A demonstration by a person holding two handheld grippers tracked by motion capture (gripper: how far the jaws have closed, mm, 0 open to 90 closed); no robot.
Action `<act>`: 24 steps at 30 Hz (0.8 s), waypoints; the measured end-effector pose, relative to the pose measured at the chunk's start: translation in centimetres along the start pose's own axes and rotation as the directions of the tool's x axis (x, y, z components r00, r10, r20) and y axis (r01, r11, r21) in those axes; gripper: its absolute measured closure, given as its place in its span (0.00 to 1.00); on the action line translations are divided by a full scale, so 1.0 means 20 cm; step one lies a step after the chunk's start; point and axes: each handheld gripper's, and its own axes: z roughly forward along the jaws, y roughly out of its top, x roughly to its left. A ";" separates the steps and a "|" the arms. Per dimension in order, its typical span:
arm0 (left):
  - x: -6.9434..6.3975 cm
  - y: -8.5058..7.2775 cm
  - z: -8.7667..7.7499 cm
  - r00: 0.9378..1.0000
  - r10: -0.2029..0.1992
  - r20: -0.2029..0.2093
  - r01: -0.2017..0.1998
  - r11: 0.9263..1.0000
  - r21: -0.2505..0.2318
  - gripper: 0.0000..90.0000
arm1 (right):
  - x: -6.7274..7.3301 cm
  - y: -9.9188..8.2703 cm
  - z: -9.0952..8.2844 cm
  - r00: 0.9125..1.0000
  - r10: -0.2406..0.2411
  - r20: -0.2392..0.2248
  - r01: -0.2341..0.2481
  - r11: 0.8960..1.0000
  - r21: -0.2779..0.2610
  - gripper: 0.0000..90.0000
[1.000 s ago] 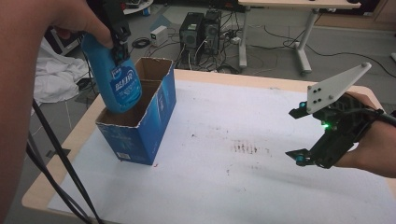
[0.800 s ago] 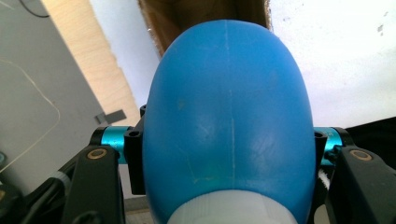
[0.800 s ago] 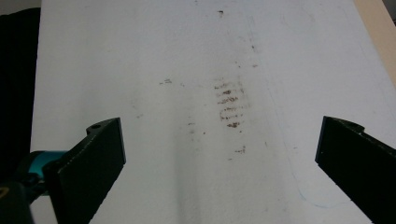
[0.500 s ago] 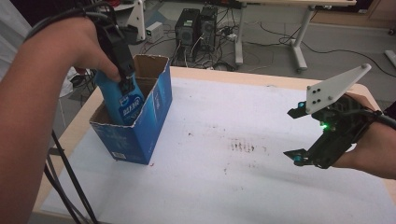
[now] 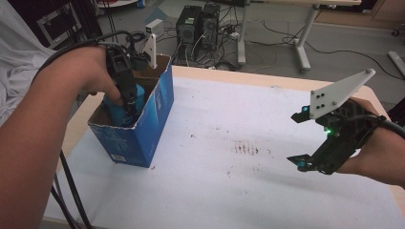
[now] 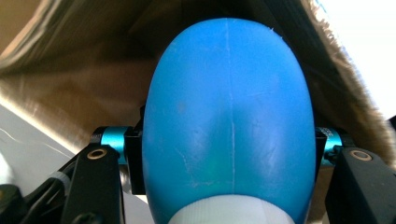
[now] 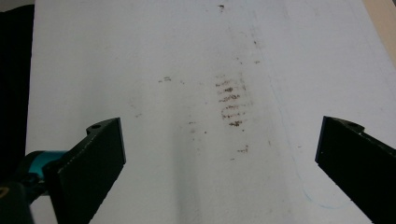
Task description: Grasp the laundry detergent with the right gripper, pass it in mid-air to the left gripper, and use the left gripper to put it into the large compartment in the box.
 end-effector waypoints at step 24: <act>0.00 0.01 0.09 0.983 0.178 -0.037 -0.179 0.983 -0.032 0.41 | 0.01 0.01 0.03 1.000 -0.002 -0.004 0.002 1.000 0.011 0.01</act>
